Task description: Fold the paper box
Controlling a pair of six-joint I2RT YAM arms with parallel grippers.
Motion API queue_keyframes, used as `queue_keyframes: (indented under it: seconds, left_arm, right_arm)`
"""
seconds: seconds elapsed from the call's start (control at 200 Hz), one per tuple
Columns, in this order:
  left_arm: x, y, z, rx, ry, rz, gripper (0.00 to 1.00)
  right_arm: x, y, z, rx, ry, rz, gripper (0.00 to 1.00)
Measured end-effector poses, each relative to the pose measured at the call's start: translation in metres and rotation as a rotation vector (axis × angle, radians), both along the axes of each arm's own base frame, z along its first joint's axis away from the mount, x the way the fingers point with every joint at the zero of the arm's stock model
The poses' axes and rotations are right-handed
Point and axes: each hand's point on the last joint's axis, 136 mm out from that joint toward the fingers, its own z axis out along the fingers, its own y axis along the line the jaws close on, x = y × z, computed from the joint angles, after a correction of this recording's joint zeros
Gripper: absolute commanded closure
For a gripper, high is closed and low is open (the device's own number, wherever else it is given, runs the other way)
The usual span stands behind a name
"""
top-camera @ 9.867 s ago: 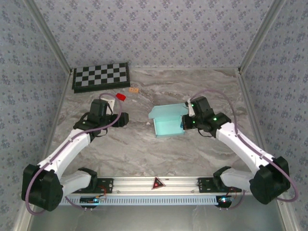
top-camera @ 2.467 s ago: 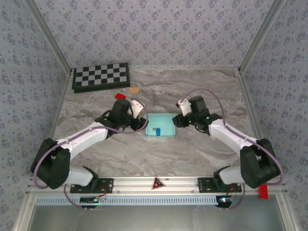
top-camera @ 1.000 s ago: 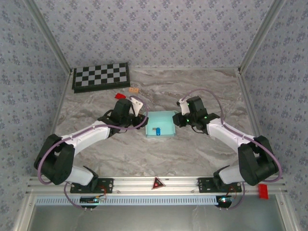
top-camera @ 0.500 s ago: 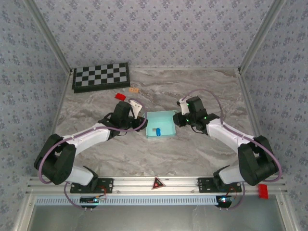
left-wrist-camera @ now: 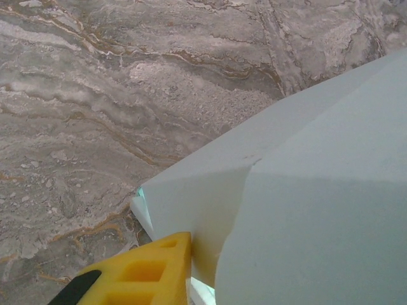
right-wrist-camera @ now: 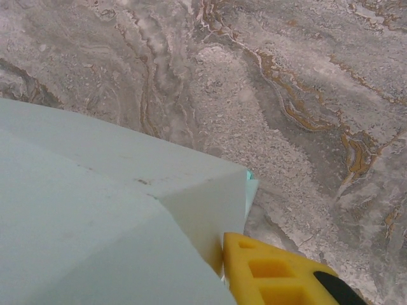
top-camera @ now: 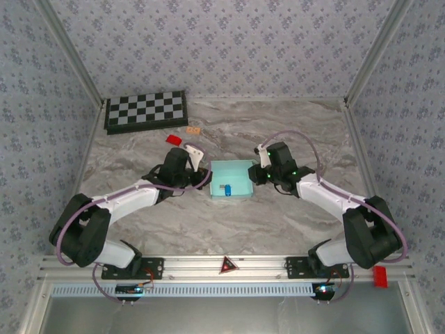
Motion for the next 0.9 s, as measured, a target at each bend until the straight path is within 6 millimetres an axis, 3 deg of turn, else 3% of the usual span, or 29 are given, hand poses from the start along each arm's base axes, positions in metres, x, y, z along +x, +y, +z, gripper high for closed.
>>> queue_keyframes:
  seconds: [0.9]
  left_arm:
    - [0.02, -0.007, -0.003, -0.051, -0.082, 0.115, 0.82]
  right_arm:
    - [0.006, -0.005, 0.008, 0.015, -0.178, -0.176, 0.81]
